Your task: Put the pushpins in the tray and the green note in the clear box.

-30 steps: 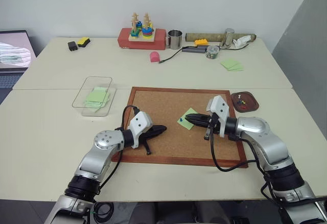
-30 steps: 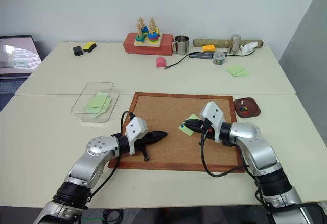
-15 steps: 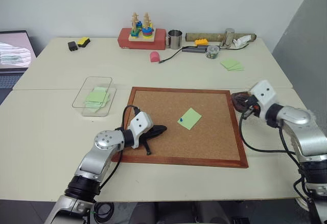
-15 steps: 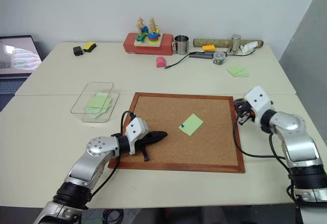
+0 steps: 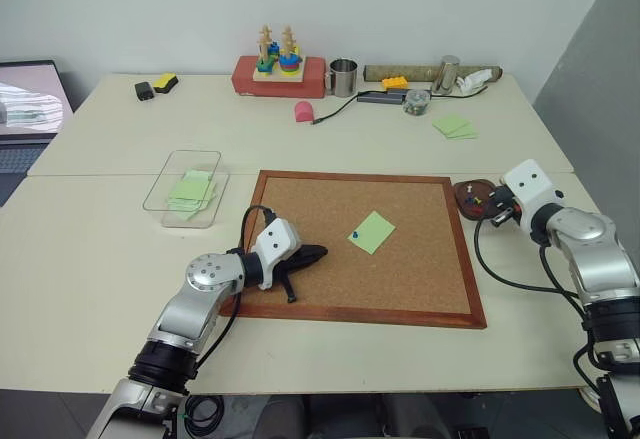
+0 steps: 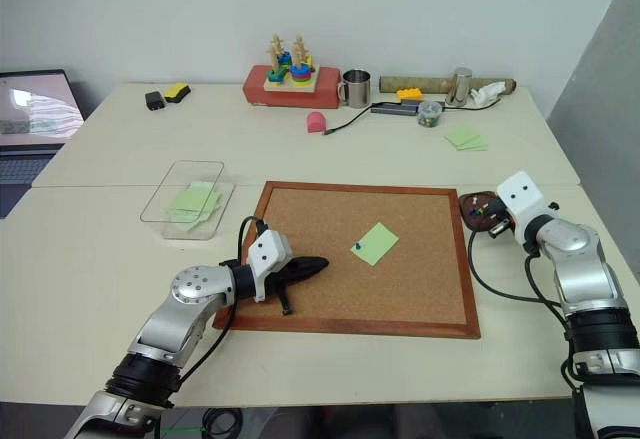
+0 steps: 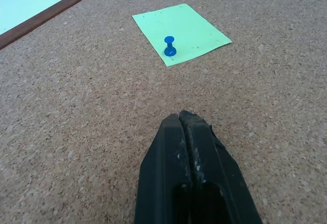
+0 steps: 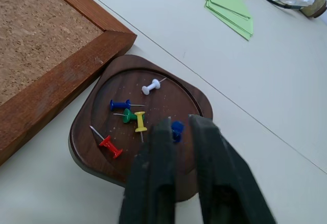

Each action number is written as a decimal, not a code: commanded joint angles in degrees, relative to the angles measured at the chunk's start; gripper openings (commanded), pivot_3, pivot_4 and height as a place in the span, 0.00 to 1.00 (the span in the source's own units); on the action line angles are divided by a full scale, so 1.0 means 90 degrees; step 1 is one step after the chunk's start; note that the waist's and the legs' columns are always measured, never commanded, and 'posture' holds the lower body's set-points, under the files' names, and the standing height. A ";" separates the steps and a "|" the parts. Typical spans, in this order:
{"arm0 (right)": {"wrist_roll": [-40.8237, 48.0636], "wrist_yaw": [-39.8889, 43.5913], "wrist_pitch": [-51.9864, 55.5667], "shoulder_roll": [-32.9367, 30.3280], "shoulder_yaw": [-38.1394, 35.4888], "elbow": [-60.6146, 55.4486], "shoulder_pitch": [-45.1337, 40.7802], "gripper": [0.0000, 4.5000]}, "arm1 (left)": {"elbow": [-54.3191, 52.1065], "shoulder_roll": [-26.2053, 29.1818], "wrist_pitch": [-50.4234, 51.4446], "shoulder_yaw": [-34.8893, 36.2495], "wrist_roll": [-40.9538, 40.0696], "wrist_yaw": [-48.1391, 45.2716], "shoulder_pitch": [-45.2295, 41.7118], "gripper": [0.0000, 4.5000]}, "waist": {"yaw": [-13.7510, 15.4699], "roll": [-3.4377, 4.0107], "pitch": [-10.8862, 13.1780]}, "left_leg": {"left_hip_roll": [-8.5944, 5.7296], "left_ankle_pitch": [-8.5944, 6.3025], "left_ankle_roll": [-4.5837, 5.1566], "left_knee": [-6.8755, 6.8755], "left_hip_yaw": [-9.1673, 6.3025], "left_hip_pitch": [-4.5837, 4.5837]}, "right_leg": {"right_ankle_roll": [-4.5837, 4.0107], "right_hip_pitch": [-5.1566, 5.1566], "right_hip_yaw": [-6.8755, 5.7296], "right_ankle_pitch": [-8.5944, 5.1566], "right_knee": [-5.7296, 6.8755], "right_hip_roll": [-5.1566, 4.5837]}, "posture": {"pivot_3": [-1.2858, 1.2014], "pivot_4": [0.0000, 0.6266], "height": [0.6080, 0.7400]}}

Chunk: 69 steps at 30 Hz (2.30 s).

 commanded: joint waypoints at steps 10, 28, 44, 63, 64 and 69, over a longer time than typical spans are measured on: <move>0.0161 0.0035 -0.0133 -0.0046 -0.0289 -0.0185 -0.0223 0.78 | 0.0371 0.0073 0.0170 -0.0298 0.0364 -0.0045 0.0299 0.00 | 0.0000 0.0001 0.0000 | 0.0000 0.0000 0.0000 0.0000 0.0000 0.0000 | -0.0015 0.0000 0.0000 0.0009 0.0000 0.0000 | 0.52 0.24 1.00; 0.1934 0.1277 0.1535 0.0914 0.0638 -0.3465 0.0516 0.78 | 0.0510 0.0061 0.0085 -0.0305 0.0365 -0.0062 0.0232 0.00 | 0.0008 0.0005 -0.0004 | 0.0004 0.0000 0.0000 0.0000 -0.0008 -0.0001 | 0.0011 0.0000 -0.0007 -0.0007 0.0000 0.0003 | 0.52 0.24 1.00; 0.1088 0.1079 0.0631 0.2220 0.1846 -0.1650 -0.0047 0.74 | 0.0440 0.0074 0.0109 -0.0286 0.0351 -0.0015 0.0293 0.00 | 0.0003 0.0000 -0.0008 | 0.0005 0.0000 0.0000 -0.0001 -0.0011 0.0002 | 0.0009 -0.0001 -0.0011 -0.0006 0.0003 0.0004 | 0.52 0.24 1.00; 0.0948 0.1225 0.0295 0.2392 0.1763 -0.1431 -0.0008 0.01 | 0.0434 0.0077 0.0122 -0.0302 0.0364 0.0003 0.0338 0.00 | 0.0005 0.0000 -0.0008 | 0.0004 0.0000 0.0000 -0.0001 -0.0011 0.0002 | 0.0008 -0.0001 -0.0010 -0.0005 0.0003 0.0003 | 0.52 0.24 1.00; 0.0967 0.1242 0.0290 0.2392 0.1756 -0.1497 0.0004 0.01 | 0.0437 0.0077 0.0123 -0.0302 0.0365 0.0004 0.0339 0.00 | 0.0005 0.0000 -0.0008 | 0.0005 0.0000 0.0000 -0.0001 -0.0011 0.0002 | 0.0008 -0.0001 -0.0010 -0.0005 0.0003 0.0003 | 0.52 0.24 1.00; 0.1132 0.1376 0.0370 0.2339 0.1689 -0.2039 -0.0045 0.01 | 0.0451 0.0079 0.0124 -0.0298 0.0363 0.0004 0.0348 0.00 | 0.0006 0.0000 -0.0008 | 0.0004 0.0000 0.0000 -0.0001 -0.0011 0.0001 | 0.0008 -0.0001 -0.0010 -0.0005 0.0002 0.0003 | 0.52 0.24 1.00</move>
